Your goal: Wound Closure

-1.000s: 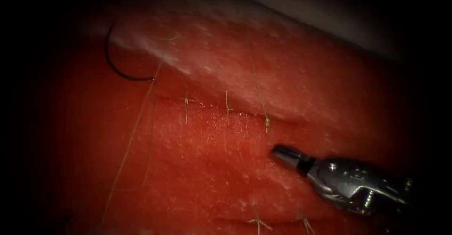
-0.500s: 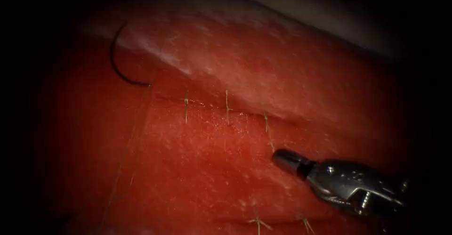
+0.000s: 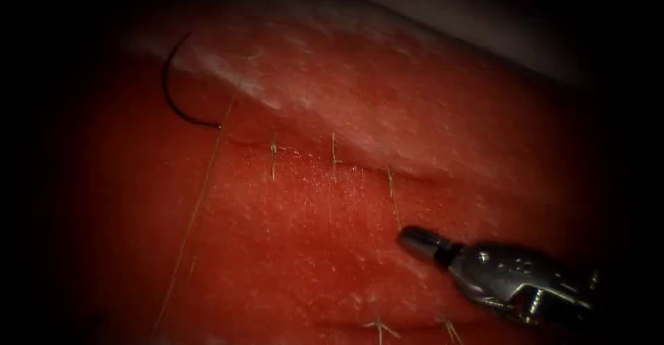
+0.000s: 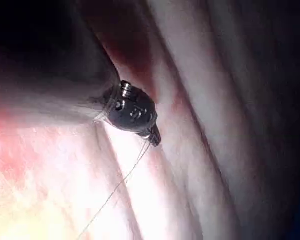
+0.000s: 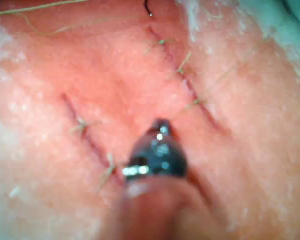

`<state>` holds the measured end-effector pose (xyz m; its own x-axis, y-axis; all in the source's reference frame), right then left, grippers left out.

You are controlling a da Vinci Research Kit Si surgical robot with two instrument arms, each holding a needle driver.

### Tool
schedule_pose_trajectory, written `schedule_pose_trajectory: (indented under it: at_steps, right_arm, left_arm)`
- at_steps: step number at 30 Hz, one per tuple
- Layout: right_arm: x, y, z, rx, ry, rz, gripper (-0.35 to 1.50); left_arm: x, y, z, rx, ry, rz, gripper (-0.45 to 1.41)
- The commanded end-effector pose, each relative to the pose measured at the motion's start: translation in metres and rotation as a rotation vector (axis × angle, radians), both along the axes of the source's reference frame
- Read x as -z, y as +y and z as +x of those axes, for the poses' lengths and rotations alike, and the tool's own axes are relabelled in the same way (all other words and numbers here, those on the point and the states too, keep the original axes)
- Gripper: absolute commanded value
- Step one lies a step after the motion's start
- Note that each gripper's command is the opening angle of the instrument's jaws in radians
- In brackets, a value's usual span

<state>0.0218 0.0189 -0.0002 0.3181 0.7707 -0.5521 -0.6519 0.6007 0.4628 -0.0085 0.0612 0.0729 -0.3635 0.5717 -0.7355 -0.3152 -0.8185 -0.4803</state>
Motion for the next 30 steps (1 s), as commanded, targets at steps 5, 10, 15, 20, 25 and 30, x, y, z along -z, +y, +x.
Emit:
schedule_pose_trajectory:
  at_steps: [5,10,15,20,25,30]
  right_arm:
    - [0.0013,0.0031,-0.0006,-0.066,-0.004,-0.032,1.21]
    - [0.0013,0.0053,-0.0010,-0.090,0.000,-0.036,1.25]
    - [-0.0005,0.0076,-0.0009,-0.141,0.008,-0.024,1.28]
    - [-0.0030,0.0099,-0.0008,-0.180,0.027,-0.018,1.31]
    - [-0.0038,0.0119,-0.0009,-0.196,0.040,-0.008,1.31]
    - [-0.0042,0.0132,-0.0019,-0.235,0.087,0.010,1.31]
  left_arm:
    - [0.0086,0.0012,-0.0015,-0.003,-0.078,0.005,-0.35]
    - [0.0150,0.0013,-0.0028,-0.021,-0.134,0.011,-0.35]
    - [0.0211,0.0002,-0.0047,-0.056,-0.180,0.015,-0.35]
    - [0.0252,-0.0009,-0.0055,-0.078,-0.201,0.013,-0.35]
    - [0.0282,-0.0011,-0.0054,-0.091,-0.214,-0.003,-0.35]
    - [0.0306,-0.0011,-0.0048,-0.099,-0.228,-0.004,-0.35]
